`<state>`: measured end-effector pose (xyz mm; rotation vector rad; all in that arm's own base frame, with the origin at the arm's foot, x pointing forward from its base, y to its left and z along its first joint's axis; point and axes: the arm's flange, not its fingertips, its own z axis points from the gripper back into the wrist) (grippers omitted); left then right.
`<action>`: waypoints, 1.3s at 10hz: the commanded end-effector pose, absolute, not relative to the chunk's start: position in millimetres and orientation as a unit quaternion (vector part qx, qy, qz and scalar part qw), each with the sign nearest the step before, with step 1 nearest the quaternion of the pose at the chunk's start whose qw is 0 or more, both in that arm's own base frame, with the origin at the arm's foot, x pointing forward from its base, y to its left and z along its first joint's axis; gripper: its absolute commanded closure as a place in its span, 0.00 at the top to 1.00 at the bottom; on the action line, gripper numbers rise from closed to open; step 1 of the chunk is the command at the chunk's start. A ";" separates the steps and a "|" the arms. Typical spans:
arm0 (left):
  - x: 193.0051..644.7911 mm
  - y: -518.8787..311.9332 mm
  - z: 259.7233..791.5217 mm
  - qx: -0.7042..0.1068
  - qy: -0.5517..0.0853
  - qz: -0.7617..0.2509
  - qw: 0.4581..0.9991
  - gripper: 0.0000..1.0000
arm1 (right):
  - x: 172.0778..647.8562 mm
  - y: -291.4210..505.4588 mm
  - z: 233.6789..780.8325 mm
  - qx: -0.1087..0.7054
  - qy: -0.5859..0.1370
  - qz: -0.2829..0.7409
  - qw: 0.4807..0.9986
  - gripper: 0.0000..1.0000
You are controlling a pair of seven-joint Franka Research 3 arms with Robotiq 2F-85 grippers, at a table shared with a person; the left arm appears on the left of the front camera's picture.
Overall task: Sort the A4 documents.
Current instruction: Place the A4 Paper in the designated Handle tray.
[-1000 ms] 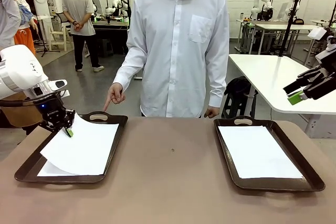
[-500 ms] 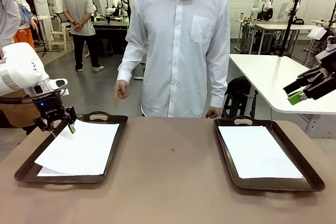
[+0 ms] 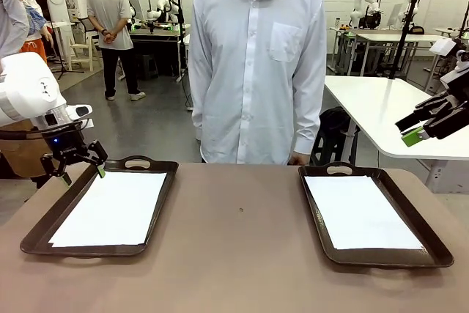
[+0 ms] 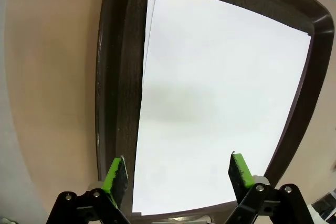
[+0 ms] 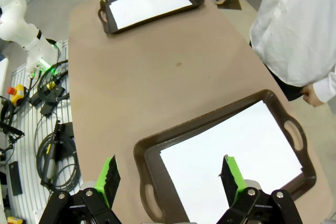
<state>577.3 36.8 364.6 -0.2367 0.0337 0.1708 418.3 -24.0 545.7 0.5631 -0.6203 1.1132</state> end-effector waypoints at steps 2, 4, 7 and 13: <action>571.5 33.3 368.4 -0.102 0.001 0.103 0.989 1.00 | 418.5 -22.0 545.0 0.256 -0.283 0.515 0.768 1.00; 577.2 37.1 366.3 -0.117 0.011 0.086 0.989 1.00 | 418.5 -22.0 545.0 0.256 -0.283 0.515 0.768 1.00; 577.2 37.1 366.3 -0.117 0.011 0.086 0.989 1.00 | 418.5 -22.0 545.0 0.256 -0.283 0.515 0.768 1.00; 577.2 37.1 366.3 -0.117 0.011 0.086 0.989 1.00 | 418.5 -22.0 545.0 0.256 -0.283 0.515 0.768 1.00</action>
